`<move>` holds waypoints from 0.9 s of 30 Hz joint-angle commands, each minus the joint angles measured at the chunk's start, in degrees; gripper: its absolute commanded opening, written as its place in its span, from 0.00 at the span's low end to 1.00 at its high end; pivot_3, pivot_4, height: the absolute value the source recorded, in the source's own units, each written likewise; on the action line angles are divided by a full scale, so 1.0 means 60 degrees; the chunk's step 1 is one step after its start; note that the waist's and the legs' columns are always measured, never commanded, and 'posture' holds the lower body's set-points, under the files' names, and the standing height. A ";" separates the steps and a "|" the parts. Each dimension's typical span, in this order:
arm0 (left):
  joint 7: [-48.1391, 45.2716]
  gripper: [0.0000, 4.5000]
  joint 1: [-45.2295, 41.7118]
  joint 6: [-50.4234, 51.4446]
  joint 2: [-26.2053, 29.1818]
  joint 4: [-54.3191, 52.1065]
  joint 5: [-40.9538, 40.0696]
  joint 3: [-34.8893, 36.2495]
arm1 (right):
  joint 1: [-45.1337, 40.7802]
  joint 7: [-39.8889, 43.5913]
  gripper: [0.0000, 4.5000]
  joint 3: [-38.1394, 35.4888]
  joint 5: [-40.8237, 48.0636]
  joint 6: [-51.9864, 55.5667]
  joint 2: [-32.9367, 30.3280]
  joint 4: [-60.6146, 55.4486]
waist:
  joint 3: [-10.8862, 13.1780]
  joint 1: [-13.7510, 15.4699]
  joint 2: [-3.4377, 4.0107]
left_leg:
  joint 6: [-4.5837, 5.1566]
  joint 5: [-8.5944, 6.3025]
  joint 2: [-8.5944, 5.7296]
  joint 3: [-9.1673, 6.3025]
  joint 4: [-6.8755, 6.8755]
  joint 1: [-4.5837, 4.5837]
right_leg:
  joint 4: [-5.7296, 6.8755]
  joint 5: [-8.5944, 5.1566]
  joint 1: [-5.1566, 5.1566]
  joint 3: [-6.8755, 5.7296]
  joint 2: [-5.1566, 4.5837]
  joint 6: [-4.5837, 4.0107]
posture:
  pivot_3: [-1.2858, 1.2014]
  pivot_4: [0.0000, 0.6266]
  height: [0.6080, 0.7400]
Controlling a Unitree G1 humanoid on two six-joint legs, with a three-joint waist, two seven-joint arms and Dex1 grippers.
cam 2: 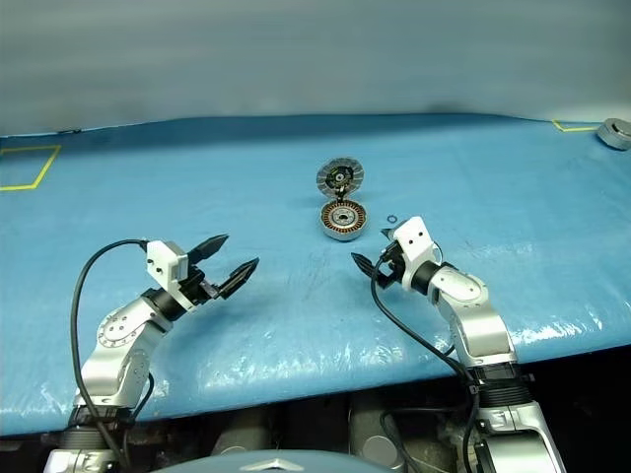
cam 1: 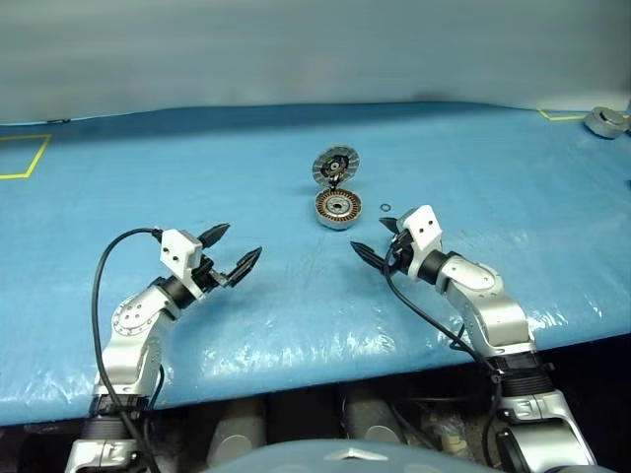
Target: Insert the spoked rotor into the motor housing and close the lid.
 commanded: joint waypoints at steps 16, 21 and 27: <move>0.0033 1.00 -0.0199 -0.0180 -0.0141 -0.0003 0.0111 -0.0030 | -0.0123 -0.0195 0.99 -0.0240 -0.0004 -0.0325 0.0005 -0.0210 | 0.0001 0.0003 -0.0001 | 0.0000 0.0000 0.0000 0.0000 0.0001 0.0000 | 0.0000 0.0001 0.0001 0.0000 0.0000 0.0001 | 0.52 0.24 1.00; 0.0001 1.00 -0.0207 -0.0149 -0.0142 -0.0019 0.0125 -0.0048 | -0.0249 -0.0030 0.99 -0.0158 -0.0072 -0.0290 -0.0113 -0.0147 | 0.0001 0.0005 -0.0001 | 0.0000 0.0000 0.0000 0.0000 0.0000 0.0000 | -0.0001 0.0001 0.0000 0.0000 0.0000 0.0001 | 0.52 0.24 1.00; 0.0003 1.00 -0.0171 -0.0213 -0.0193 -0.0018 0.0178 -0.0102 | -0.0645 0.0413 0.99 0.0356 -0.0607 -0.0404 -0.0552 0.0043 | 0.0001 -0.0003 -0.0001 | 0.0000 0.0000 0.0000 0.0001 0.0002 0.0000 | 0.0000 0.0001 0.0000 0.0000 0.0000 0.0001 | 0.52 0.24 1.00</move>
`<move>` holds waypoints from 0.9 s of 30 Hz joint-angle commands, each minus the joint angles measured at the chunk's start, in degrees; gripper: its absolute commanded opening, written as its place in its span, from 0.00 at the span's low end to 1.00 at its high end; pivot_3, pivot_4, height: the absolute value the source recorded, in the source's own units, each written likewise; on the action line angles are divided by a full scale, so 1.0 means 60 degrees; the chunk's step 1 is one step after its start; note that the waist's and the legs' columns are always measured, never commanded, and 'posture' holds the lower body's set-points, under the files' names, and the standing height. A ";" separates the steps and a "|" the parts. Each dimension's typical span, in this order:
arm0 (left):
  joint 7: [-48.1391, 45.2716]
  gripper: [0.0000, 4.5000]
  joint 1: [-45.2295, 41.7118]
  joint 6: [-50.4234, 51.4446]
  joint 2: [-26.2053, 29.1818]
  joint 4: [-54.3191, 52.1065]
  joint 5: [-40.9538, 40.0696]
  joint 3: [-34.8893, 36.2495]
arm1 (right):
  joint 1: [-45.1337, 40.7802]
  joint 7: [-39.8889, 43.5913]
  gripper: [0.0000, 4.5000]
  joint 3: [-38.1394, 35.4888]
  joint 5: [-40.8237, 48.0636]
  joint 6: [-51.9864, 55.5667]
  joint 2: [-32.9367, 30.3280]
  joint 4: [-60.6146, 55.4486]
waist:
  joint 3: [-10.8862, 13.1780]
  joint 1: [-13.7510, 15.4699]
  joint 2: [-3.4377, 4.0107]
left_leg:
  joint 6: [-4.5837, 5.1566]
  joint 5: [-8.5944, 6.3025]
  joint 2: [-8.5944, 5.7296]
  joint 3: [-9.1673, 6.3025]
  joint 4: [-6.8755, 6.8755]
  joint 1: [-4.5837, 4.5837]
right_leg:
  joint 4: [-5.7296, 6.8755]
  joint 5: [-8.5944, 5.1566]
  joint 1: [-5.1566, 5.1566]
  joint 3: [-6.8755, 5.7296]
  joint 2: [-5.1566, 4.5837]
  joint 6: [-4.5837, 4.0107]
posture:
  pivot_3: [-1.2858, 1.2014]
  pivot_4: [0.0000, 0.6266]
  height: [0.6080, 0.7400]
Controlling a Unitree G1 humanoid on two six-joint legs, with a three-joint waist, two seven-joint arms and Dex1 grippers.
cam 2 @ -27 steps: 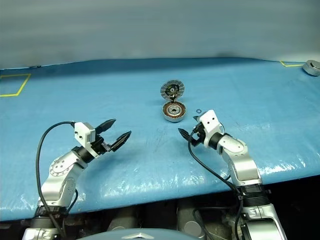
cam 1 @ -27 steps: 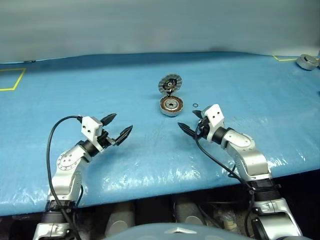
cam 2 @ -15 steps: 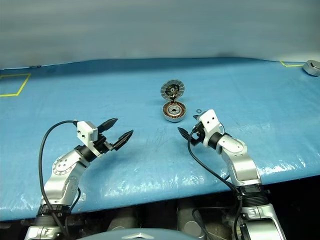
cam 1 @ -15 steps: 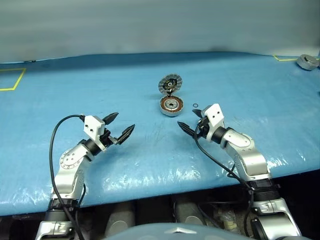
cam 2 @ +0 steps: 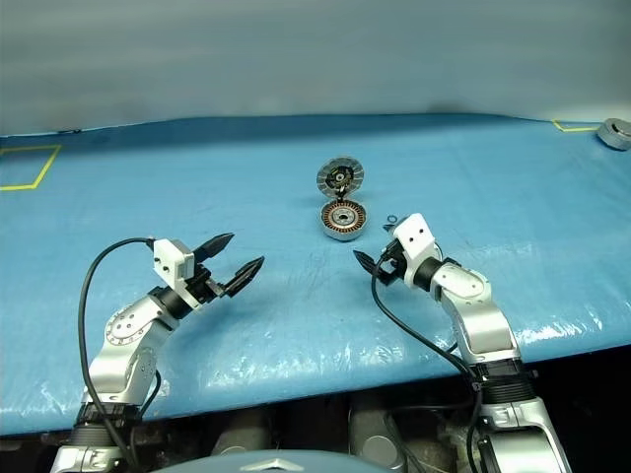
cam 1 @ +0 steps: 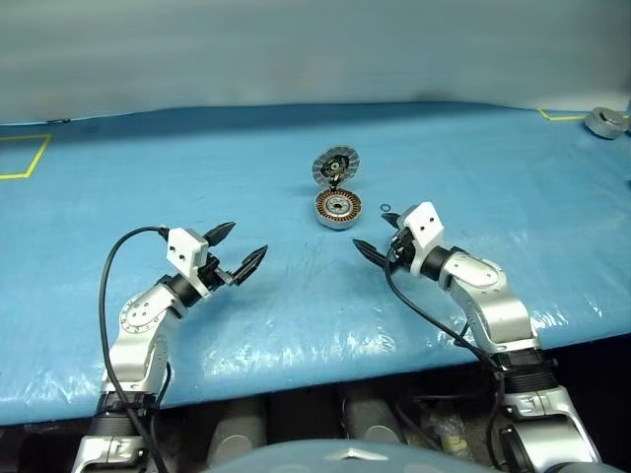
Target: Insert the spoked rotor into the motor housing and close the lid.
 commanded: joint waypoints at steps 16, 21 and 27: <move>0.0231 1.00 0.0121 -0.0506 -0.0330 -0.0001 0.0399 -0.0355 | -0.5138 0.3523 0.99 0.4081 -0.3985 -0.2531 -0.1057 0.3579 | 0.0010 -0.0044 0.0001 | 0.0000 0.0000 0.0002 0.0001 -0.0004 0.0006 | 0.0001 0.0007 -0.0004 -0.0003 0.0001 0.0000 | 0.52 0.24 1.00; 0.0420 1.00 0.0487 -0.0660 -0.0479 -0.0163 0.0441 -0.0413 | -0.6576 0.3630 0.99 0.4852 -0.5000 -0.3438 -0.0383 0.5861 | 0.0010 -0.0013 -0.0001 | 0.0001 -0.0002 -0.0001 -0.0004 -0.0011 -0.0010 | -0.0011 0.0058 -0.0011 -0.0008 -0.0006 -0.0008 | 0.52 0.24 1.00; 0.0690 1.00 0.1072 -0.0798 -0.0513 -0.0429 0.0390 -0.0262 | -0.7433 0.3339 0.99 0.5100 -0.5665 -0.4227 0.0186 0.7985 | 0.0010 -0.0012 0.0000 | 0.0001 -0.0002 -0.0003 -0.0017 -0.0005 -0.0063 | -0.0014 0.0063 -0.0058 -0.0019 -0.0013 -0.0009 | 0.52 0.24 1.00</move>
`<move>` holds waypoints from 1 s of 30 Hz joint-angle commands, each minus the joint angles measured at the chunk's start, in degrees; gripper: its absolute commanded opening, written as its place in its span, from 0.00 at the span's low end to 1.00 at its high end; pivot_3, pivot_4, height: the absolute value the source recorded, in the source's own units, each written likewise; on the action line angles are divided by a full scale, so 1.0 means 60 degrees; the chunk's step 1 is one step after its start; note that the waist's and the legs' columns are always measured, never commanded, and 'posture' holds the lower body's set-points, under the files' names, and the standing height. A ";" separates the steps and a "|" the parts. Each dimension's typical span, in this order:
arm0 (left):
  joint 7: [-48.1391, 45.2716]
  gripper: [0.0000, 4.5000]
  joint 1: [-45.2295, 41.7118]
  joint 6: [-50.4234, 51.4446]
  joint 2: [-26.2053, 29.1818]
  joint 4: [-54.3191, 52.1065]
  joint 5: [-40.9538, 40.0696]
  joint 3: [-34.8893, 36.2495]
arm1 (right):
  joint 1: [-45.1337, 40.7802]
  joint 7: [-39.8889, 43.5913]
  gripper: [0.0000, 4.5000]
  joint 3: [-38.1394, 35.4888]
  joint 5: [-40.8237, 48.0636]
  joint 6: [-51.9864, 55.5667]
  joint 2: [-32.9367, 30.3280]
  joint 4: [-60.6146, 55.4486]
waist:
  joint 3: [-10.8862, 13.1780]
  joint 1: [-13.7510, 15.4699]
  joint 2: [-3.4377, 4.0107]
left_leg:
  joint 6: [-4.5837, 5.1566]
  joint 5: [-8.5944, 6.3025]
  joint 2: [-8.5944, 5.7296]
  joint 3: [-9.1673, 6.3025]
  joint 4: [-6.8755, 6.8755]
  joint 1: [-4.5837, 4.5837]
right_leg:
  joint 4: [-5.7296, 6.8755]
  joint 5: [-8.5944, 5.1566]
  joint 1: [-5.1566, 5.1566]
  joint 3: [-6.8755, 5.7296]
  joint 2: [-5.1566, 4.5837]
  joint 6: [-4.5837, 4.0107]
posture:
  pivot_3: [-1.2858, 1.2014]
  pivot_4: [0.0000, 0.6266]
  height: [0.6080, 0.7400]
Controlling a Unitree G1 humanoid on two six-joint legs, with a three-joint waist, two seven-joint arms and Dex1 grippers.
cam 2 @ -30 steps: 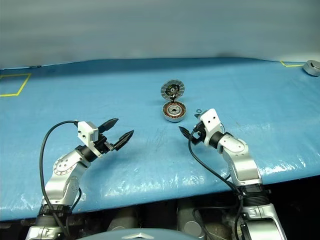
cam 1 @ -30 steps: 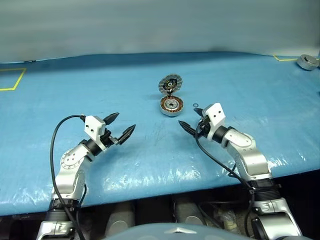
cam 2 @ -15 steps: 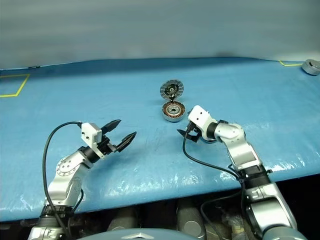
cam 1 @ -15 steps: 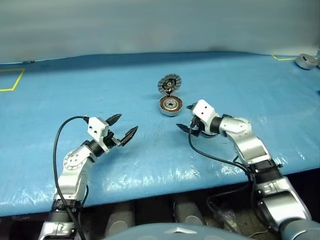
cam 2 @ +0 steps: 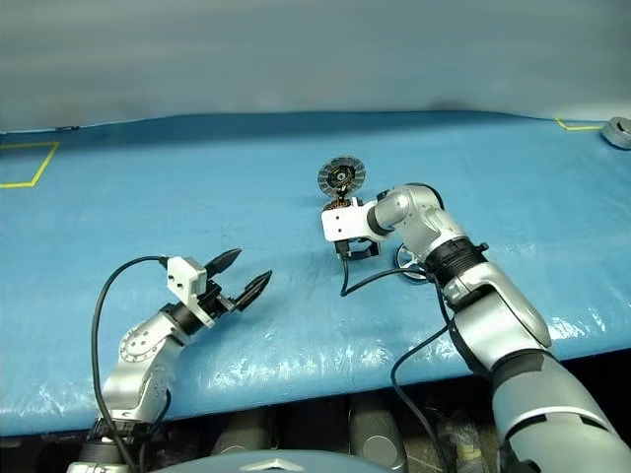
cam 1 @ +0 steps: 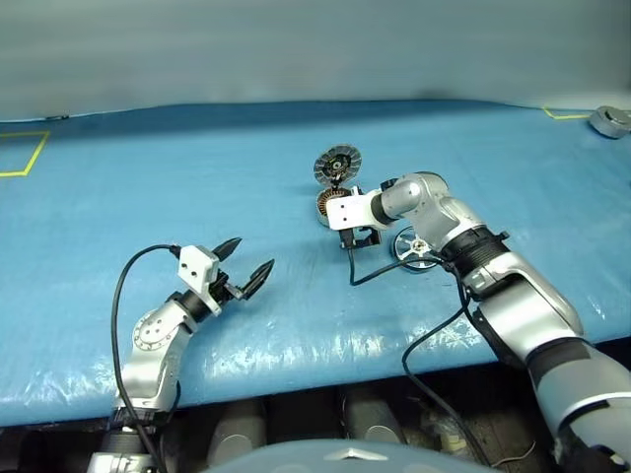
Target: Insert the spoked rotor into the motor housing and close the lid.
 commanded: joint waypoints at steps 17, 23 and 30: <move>0.0345 1.00 0.0443 -0.0262 0.0030 -0.0620 -0.0067 0.0181 | -0.0662 -0.0096 0.99 -0.0394 -0.0459 -0.0730 0.0259 0.1550 | -0.0001 -0.0013 0.0004 | 0.0000 0.0000 -0.0004 -0.0014 0.0012 0.0003 | 0.0010 0.0000 0.0012 -0.0010 0.0000 -0.0002 | 0.52 0.24 1.00; 0.0392 1.00 0.0389 -0.0315 0.0027 -0.0571 -0.0012 0.0181 | -0.0573 -0.0218 0.96 -0.0278 -0.0600 -0.0830 0.0646 0.2418 | -0.0003 -0.0042 0.0004 | 0.0000 0.0000 -0.0003 -0.0013 0.0014 0.0025 | 0.0012 0.0000 0.0031 -0.0010 0.0001 -0.0003 | 0.52 0.24 1.00; 0.0520 1.00 0.0557 -0.0367 0.0068 -0.0687 -0.0035 0.0258 | -0.0407 -0.0778 0.54 -0.0464 -0.0679 -0.0996 0.0923 0.2994 | -0.0010 -0.0087 -0.0002 | 0.0001 0.0000 0.0002 -0.0001 0.0005 0.0094 | 0.0027 -0.0033 0.0085 -0.0008 0.0003 -0.0056 | 0.52 0.24 1.00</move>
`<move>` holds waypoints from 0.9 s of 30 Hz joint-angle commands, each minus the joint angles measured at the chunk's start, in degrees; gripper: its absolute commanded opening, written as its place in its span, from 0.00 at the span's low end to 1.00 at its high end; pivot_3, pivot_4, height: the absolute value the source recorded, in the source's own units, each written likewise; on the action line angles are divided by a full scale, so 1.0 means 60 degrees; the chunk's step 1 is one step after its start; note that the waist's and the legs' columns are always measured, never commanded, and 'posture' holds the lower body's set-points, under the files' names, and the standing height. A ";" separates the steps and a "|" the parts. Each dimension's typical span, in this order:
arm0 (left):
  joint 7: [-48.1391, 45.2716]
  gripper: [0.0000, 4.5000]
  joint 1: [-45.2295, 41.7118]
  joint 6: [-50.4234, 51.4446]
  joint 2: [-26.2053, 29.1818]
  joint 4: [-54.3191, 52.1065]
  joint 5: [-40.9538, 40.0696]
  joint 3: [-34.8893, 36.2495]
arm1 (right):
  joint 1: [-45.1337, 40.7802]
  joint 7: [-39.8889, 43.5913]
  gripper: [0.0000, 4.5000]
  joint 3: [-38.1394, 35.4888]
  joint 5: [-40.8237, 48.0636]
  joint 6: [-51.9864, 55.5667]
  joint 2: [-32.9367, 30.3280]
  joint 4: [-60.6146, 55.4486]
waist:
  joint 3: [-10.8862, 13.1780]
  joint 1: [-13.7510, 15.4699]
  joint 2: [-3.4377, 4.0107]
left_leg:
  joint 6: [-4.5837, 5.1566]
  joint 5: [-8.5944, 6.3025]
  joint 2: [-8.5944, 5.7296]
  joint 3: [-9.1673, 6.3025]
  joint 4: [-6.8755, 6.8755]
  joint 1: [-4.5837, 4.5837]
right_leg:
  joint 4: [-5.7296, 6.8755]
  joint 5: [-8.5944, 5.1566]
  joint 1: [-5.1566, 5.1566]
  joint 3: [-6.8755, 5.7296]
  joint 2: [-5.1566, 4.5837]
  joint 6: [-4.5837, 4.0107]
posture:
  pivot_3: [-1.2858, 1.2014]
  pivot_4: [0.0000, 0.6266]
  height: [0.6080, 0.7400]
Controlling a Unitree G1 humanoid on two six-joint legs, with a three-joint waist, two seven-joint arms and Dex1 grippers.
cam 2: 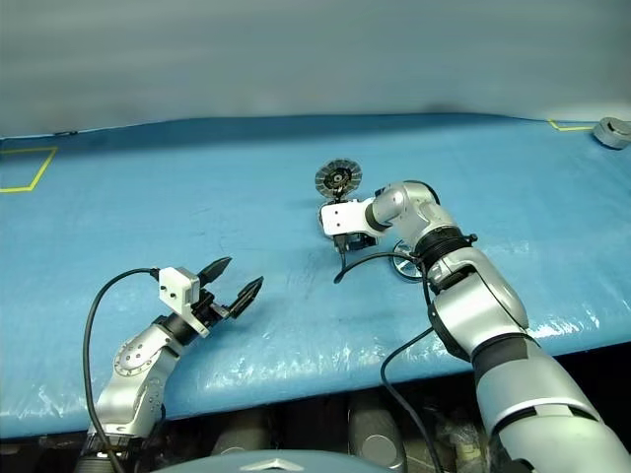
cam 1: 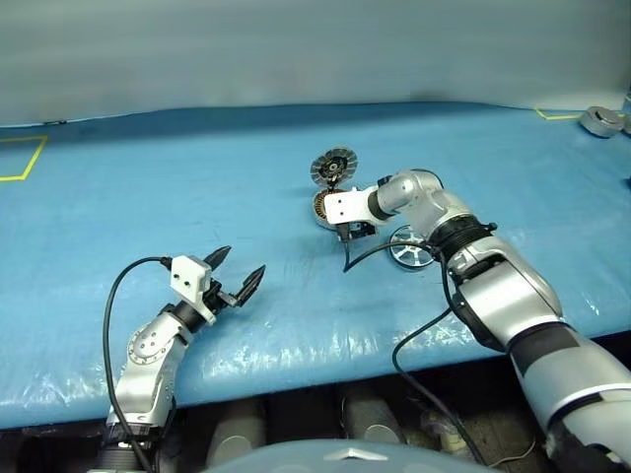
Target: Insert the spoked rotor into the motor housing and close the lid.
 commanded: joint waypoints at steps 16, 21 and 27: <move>0.0130 1.00 0.0402 -0.0228 0.0250 -0.0569 -0.0075 0.0472 | 0.4288 0.1421 0.46 -0.0433 0.0911 0.2384 -0.0282 -0.7661 | -0.0021 -0.0032 -0.0013 | -0.0002 -0.0015 0.0026 -0.0009 -0.0027 0.0005 | 0.0003 0.0003 -0.0011 -0.0020 0.0015 0.0014 | 0.52 0.24 1.00; 0.0168 1.00 0.0742 -0.0173 0.0485 -0.0712 -0.0192 0.0850 | 0.5961 0.1863 0.46 0.0122 0.0988 0.3595 -0.0269 -1.0576 | -0.0024 -0.0039 -0.0017 | -0.0007 -0.0018 0.0034 -0.0011 -0.0025 0.0009 | 0.0002 -0.0033 -0.0009 -0.0028 0.0018 0.0049 | 0.52 0.24 1.00; 0.0194 1.00 0.1188 -0.0163 0.0605 -0.0867 -0.0256 0.1096 | 0.6551 0.1272 0.46 0.0323 0.0915 0.4775 0.0345 -1.1769 | -0.0025 -0.0037 -0.0027 | -0.0011 -0.0019 0.0037 0.0004 -0.0008 0.0012 | 0.0002 -0.0060 -0.0008 -0.0025 0.0015 0.0011 | 0.52 0.24 1.00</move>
